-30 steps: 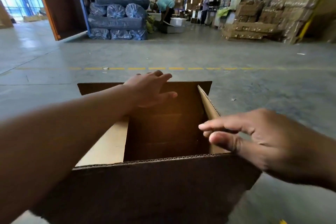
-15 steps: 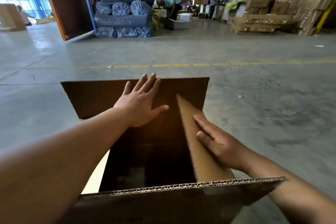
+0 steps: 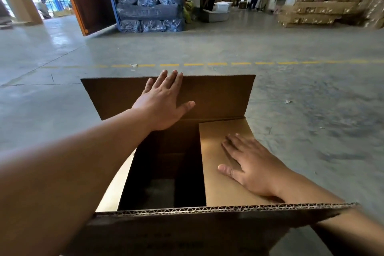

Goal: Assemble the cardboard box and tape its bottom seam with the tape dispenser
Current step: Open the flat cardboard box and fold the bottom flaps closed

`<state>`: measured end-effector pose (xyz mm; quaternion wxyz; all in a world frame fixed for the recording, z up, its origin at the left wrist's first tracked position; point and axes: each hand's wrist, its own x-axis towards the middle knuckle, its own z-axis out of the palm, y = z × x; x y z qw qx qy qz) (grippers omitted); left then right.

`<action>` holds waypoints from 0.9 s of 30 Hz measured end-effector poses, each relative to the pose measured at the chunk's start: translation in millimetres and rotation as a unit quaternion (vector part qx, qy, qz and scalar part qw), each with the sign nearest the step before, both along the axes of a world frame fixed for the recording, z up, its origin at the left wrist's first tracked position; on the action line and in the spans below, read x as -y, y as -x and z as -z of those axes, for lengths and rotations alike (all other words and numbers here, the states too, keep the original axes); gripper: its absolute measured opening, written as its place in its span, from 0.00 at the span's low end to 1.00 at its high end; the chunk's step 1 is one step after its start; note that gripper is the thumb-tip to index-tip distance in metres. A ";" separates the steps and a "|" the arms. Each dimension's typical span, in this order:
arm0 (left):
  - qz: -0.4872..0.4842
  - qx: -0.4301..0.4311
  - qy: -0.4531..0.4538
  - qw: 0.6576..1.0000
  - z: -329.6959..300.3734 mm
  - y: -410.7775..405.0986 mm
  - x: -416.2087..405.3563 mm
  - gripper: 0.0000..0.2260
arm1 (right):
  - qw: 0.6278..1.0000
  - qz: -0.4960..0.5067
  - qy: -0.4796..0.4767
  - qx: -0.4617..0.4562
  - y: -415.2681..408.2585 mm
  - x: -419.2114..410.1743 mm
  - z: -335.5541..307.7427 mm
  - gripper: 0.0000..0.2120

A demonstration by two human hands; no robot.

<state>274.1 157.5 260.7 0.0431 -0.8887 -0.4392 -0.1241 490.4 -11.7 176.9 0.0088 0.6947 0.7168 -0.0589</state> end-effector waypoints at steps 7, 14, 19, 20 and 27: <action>0.023 0.000 -0.001 1.000 -15.0 11.1 28.7 0.35 | 0.969 0.066 -0.085 -0.223 -2.1 13.7 -17.7 0.35; 0.058 -0.068 0.037 0.995 -37.1 36.8 39.5 0.32 | 0.920 0.066 -0.169 -0.348 -11.2 61.0 -94.6 0.21; 0.018 -0.033 0.108 0.993 -56.5 65.4 46.4 0.38 | 0.934 -0.005 -0.098 -0.344 8.3 79.5 -138.0 0.30; 0.030 -0.015 0.121 0.992 -61.6 71.5 51.1 0.41 | 0.944 -0.021 -0.061 -0.322 12.5 82.1 -146.3 0.32; 0.198 -0.087 0.267 0.939 -69.5 119.5 102.4 0.45 | 0.992 -0.128 0.002 -0.003 68.9 72.9 -151.5 0.48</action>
